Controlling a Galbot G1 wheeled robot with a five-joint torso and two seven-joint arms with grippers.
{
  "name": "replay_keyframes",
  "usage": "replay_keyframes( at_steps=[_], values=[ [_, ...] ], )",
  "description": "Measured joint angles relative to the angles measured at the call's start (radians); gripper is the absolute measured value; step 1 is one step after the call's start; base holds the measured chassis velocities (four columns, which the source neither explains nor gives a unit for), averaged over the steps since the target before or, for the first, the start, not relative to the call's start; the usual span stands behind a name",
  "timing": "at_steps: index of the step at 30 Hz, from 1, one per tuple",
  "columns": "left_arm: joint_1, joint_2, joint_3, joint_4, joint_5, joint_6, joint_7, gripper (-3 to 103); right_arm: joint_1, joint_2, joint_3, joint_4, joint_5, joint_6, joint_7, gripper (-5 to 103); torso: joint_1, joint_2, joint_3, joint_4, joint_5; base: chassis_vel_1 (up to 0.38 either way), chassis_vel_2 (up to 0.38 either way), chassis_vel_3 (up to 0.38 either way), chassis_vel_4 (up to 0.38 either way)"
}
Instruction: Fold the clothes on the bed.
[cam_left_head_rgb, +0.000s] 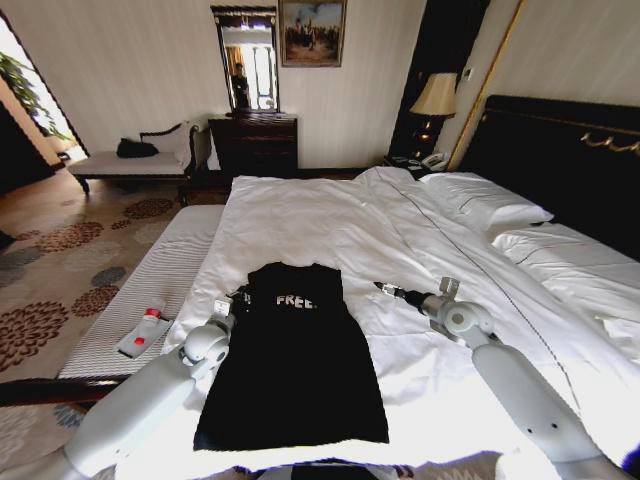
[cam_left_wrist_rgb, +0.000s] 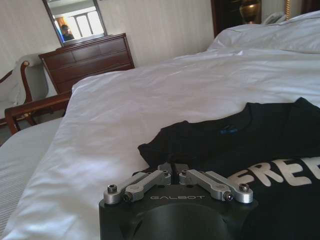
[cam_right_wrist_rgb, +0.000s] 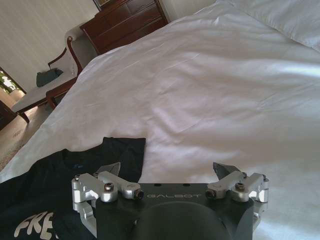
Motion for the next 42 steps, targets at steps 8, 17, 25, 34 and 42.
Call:
replay_keyframes(
  at_steps=[8,17,25,34,42],
  values=[
    [-0.07,-0.052,0.106,0.036,0.012,0.012,-0.002,2,-0.022,-0.008,0.026,0.019,0.0,-0.001,-0.002,100,0.0,0.0,0.0,-0.0003,-0.0001,0.0,0.0,0.0,0.0],
    [-0.084,-0.058,0.155,0.043,0.026,0.017,-0.002,2,-0.039,-0.013,0.046,0.037,0.001,-0.002,-0.002,100,0.0,0.0,0.0,0.0,-0.0001,0.0,0.0,0.0,0.0],
    [-0.075,-0.053,0.179,0.043,0.05,0.02,-0.001,2,-0.047,-0.015,0.053,0.044,0.002,-0.002,-0.002,100,0.0,0.0,0.0,-0.0001,-0.0002,0.0,0.0,0.0,0.0],
    [-0.061,-0.029,0.202,0.034,0.134,0.002,0.041,3,-0.05,-0.015,0.054,0.058,0.002,-0.003,0.0,100,0.0,0.0,0.0,0.0,-0.0002,0.0,0.0,0.0,0.0],
    [-0.031,-0.028,0.175,0.004,0.162,-0.04,0.074,30,-0.062,-0.014,0.053,0.066,-0.003,-0.003,0.0,100,0.0,0.0,0.0,-0.0002,-0.0002,0.0,0.0,0.0,0.0]
  ],
)
